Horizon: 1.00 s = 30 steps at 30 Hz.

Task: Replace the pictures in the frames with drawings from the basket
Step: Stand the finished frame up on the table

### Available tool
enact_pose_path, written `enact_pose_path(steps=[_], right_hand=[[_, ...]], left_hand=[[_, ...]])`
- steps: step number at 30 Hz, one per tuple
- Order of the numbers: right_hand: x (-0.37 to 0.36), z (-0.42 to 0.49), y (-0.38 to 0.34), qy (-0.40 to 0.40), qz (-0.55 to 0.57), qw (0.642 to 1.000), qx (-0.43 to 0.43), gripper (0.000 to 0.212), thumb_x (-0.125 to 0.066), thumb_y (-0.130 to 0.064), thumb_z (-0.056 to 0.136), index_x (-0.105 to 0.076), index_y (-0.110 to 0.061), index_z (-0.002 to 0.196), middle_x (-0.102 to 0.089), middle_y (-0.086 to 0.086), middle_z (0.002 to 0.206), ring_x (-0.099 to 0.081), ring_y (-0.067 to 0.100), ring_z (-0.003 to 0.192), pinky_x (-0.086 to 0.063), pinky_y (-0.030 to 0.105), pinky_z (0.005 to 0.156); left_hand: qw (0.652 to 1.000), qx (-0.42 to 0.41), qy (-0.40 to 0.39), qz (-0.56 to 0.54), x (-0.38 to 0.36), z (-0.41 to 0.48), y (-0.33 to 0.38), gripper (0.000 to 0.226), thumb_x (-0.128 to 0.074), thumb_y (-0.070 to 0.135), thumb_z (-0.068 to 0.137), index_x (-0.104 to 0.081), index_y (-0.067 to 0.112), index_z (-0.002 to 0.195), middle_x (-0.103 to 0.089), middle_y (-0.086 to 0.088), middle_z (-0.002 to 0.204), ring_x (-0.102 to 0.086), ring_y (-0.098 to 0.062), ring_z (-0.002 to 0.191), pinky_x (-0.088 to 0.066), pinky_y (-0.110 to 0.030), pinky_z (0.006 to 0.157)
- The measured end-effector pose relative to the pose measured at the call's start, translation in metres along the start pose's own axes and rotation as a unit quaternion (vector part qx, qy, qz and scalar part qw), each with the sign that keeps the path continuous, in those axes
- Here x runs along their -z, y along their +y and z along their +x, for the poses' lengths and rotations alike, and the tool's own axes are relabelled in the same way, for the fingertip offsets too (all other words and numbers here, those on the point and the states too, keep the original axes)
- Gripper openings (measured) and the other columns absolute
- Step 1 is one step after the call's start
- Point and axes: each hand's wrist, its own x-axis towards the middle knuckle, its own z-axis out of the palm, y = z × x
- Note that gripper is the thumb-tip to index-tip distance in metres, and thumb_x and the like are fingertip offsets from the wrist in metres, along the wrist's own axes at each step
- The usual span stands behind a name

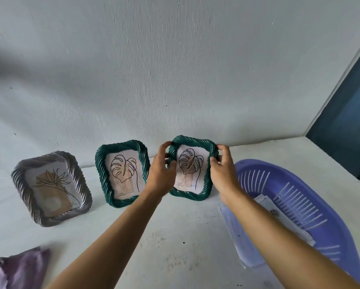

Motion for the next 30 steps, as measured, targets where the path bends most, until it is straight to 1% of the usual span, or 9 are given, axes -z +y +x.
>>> enact_pose_path(steps=[4, 8, 10, 13, 19, 21, 24, 26, 30], right_hand=[[0.003, -0.001, -0.004, 0.017, 0.052, 0.998, 0.006, 0.026, -0.045, -0.011, 0.103, -0.05, -0.023, 0.125, -0.063, 0.0, 0.111, -0.058, 0.013, 0.084, -0.043, 0.022, 0.063], [0.009, -0.007, -0.008, 0.008, 0.107, 0.994, 0.032, 0.022, -0.049, -0.012, 0.102, -0.054, -0.03, 0.115, -0.067, 0.002, 0.11, -0.062, 0.015, 0.093, -0.048, 0.025, 0.074], [0.011, -0.014, -0.008, -0.008, 0.133, 0.991, 0.03, 0.02, -0.052, -0.015, 0.102, -0.058, -0.026, 0.117, -0.069, 0.002, 0.113, -0.065, 0.018, 0.103, -0.052, 0.03, 0.085], [0.011, -0.029, -0.008, -0.041, 0.151, 0.987, 0.028, 0.02, -0.057, -0.018, 0.1, -0.064, -0.019, 0.119, -0.071, -0.001, 0.115, -0.065, 0.016, 0.11, -0.052, 0.034, 0.095], [0.006, -0.085, -0.011, -0.124, 0.19, 0.973, 0.046, 0.015, -0.059, -0.019, 0.099, -0.066, -0.02, 0.113, -0.073, -0.008, 0.096, -0.066, 0.009, 0.093, -0.05, 0.022, 0.082], [0.003, -0.105, -0.009, -0.159, 0.191, 0.968, 0.037, 0.012, -0.058, -0.026, 0.1, -0.064, -0.029, 0.11, -0.072, -0.01, 0.09, -0.065, 0.008, 0.088, -0.05, 0.028, 0.081], [-0.003, -0.129, -0.005, -0.219, 0.203, 0.955, 0.005, 0.015, -0.054, -0.035, 0.101, -0.058, -0.034, 0.115, -0.073, -0.003, 0.105, -0.067, 0.019, 0.102, -0.052, 0.043, 0.092], [-0.004, -0.141, -0.004, -0.239, 0.22, 0.946, -0.003, 0.017, -0.051, -0.033, 0.102, -0.057, -0.033, 0.118, -0.072, -0.001, 0.112, -0.067, 0.02, 0.107, -0.052, 0.042, 0.096], [-0.009, -0.161, 0.002, -0.267, 0.202, 0.942, -0.016, 0.018, -0.046, -0.036, 0.104, -0.053, -0.037, 0.12, -0.072, -0.003, 0.111, -0.069, 0.017, 0.105, -0.053, 0.039, 0.093]], left_hand=[[0.999, -0.033, 0.011, 0.003, 0.01, -0.006, 0.0, 0.055, -0.051, -0.001, 0.097, -0.048, 0.035, 0.138, -0.066, 0.001, 0.109, -0.066, -0.015, 0.101, -0.06, -0.04, 0.083], [0.999, -0.048, 0.014, -0.019, 0.029, -0.018, 0.007, 0.054, -0.056, 0.0, 0.097, -0.054, 0.043, 0.131, -0.068, 0.002, 0.108, -0.068, -0.012, 0.094, -0.062, -0.036, 0.077], [0.998, -0.05, 0.016, -0.028, 0.04, -0.029, 0.011, 0.053, -0.058, 0.002, 0.096, -0.057, 0.044, 0.127, -0.068, 0.003, 0.104, -0.069, -0.013, 0.089, -0.061, -0.031, 0.075], [0.999, -0.036, 0.017, -0.033, 0.059, -0.051, 0.013, 0.05, -0.062, 0.003, 0.096, -0.058, 0.038, 0.132, -0.066, 0.002, 0.103, -0.069, -0.012, 0.085, -0.059, -0.026, 0.072], [0.997, 0.013, 0.008, -0.073, 0.096, -0.108, 0.006, 0.046, -0.061, 0.0, 0.095, -0.06, 0.031, 0.13, -0.066, -0.005, 0.097, -0.068, -0.004, 0.075, -0.053, -0.016, 0.067], [0.996, 0.024, 0.013, -0.086, 0.105, -0.127, 0.002, 0.047, -0.062, -0.001, 0.094, -0.062, 0.035, 0.124, -0.067, -0.005, 0.094, -0.07, -0.008, 0.076, -0.054, -0.017, 0.068], [0.995, 0.045, 0.021, -0.088, 0.116, -0.153, -0.009, 0.047, -0.064, 0.0, 0.093, -0.063, 0.038, 0.121, -0.07, -0.009, 0.097, -0.072, -0.019, 0.081, -0.061, -0.032, 0.078], [0.994, 0.061, 0.021, -0.091, 0.12, -0.166, -0.017, 0.047, -0.065, 0.002, 0.093, -0.063, 0.035, 0.126, -0.071, -0.01, 0.1, -0.073, -0.027, 0.087, -0.06, -0.04, 0.084], [0.991, 0.088, 0.023, -0.094, 0.123, -0.187, -0.029, 0.046, -0.066, 0.005, 0.093, -0.063, 0.037, 0.126, -0.072, -0.008, 0.098, -0.073, -0.028, 0.087, -0.06, -0.044, 0.086]])
